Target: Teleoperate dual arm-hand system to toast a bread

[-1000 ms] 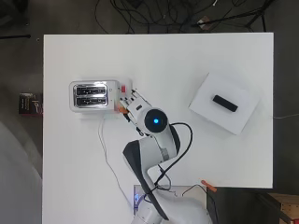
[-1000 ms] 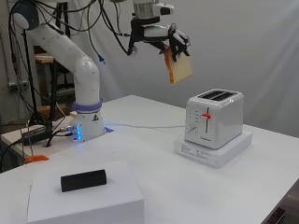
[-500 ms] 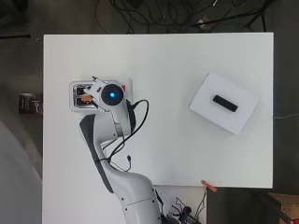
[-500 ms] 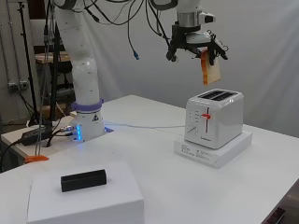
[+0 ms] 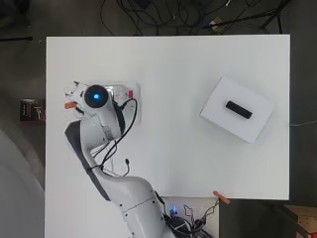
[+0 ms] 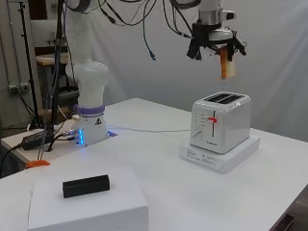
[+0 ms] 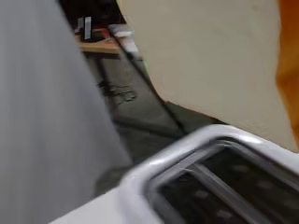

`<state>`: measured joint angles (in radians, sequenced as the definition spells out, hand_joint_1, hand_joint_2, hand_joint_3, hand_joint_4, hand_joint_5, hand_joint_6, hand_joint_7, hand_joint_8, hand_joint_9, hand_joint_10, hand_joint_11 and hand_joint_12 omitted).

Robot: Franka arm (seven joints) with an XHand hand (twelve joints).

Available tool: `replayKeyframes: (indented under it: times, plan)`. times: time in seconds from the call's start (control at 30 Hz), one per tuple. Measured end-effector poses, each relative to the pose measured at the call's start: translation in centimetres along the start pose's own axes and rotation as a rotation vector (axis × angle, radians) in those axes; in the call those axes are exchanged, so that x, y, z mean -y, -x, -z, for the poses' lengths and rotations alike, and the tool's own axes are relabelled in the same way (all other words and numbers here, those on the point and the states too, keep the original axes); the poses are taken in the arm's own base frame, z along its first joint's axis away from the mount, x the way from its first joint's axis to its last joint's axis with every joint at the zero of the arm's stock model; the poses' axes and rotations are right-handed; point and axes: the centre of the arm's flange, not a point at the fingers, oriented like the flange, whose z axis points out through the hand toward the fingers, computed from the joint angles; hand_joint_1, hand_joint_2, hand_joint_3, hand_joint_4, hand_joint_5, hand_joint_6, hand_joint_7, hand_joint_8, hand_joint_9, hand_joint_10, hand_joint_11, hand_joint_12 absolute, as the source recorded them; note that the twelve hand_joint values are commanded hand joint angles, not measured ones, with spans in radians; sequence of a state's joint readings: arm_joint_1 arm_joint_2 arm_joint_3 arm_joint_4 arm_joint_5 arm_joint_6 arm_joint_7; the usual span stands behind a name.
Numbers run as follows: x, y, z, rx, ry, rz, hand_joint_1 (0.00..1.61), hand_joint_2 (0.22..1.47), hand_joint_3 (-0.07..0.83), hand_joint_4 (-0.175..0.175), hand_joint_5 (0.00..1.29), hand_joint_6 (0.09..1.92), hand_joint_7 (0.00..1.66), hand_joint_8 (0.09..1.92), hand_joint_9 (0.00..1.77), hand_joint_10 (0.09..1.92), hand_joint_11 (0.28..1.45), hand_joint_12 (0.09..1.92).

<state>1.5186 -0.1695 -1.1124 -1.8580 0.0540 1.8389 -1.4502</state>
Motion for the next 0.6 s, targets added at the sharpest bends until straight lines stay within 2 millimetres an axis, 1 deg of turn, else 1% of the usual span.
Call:
replayKeyframes:
  times: [0.03,0.07,0.1,0.13,0.17,0.2,0.23,0.27,0.3,0.33,0.4,0.43,0.47,0.5,0.53,0.57,0.6]
  plan:
    - [0.3,-4.0,-1.1,-0.001,-0.019,0.074,1.24,1.16,-0.001,-0.175,0.73,1.18,1.09,0.96,1.44,0.09,0.82,0.09]
    - [1.1,-8.6,-2.2,-0.001,-0.038,0.158,1.24,1.15,-0.001,-0.175,0.74,1.18,1.10,0.94,1.44,0.09,0.82,0.09]
    - [2.5,-13.6,-3.3,-0.002,-0.056,0.253,1.24,1.15,-0.001,-0.175,0.74,1.18,1.11,0.92,1.44,0.09,0.82,0.09]
    - [4.6,-18.9,-4.3,-0.002,-0.074,0.356,1.24,1.15,-0.001,-0.175,0.75,1.18,1.12,0.91,1.44,0.09,0.81,0.09]
    - [6.5,-22.7,-5.0,-0.002,-0.087,0.433,1.24,1.15,-0.001,-0.175,0.75,1.18,1.12,0.91,1.44,0.09,0.81,0.09]
    - [8.4,-25.8,-5.6,-0.002,-0.097,0.496,1.24,1.15,-0.001,-0.175,0.75,1.18,1.12,0.90,1.44,0.09,0.81,0.09]
    - [9.6,-27.8,-6.0,-0.002,-0.103,0.539,1.24,1.15,-0.001,-0.175,0.74,1.20,1.13,0.87,1.42,0.09,0.81,0.09]
    - [10.2,-28.8,-6.3,0.000,-0.105,0.559,1.24,1.15,-0.001,-0.175,0.74,1.21,1.13,0.85,1.41,0.09,0.80,0.09]
    - [9.7,-28.4,-6.4,0.005,-0.102,0.547,1.24,1.15,-0.001,-0.175,0.74,1.23,1.14,0.84,1.40,0.09,0.80,0.09]
    - [7.7,-25.6,-6.0,0.015,-0.086,0.481,1.24,1.15,-0.001,-0.175,0.74,1.24,1.14,0.83,1.40,0.09,0.80,0.09]
    - [2.9,-16.6,-3.8,0.027,-0.040,0.295,1.24,1.14,-0.001,-0.175,0.74,1.25,1.15,0.80,1.39,0.09,0.79,0.09]
    - [0.7,-10.5,-2.3,0.030,-0.013,0.178,1.24,1.14,-0.001,-0.175,0.74,1.26,1.15,0.78,1.39,0.09,0.79,0.09]
    - [-0.8,-3.6,-0.7,0.034,0.015,0.050,1.24,1.14,-0.001,-0.175,0.74,1.27,1.15,0.77,1.38,0.09,0.78,0.09]
    - [-1.3,2.3,0.6,0.039,0.037,-0.058,1.24,1.14,0.000,-0.175,0.74,1.27,1.15,0.77,1.38,0.09,0.78,0.09]
    - [-1.2,8.1,1.8,0.044,0.059,-0.163,1.24,1.14,0.000,-0.175,0.74,1.28,1.15,0.76,1.37,0.09,0.78,0.09]
    - [-0.5,13.7,3.1,0.048,0.080,-0.268,1.24,1.14,0.000,-0.175,0.74,1.28,1.15,0.76,1.37,0.09,0.78,0.09]
    - [0.4,18.0,4.0,0.051,0.096,-0.350,1.24,1.14,0.000,-0.175,0.73,1.29,1.15,0.75,1.36,0.09,0.77,0.09]
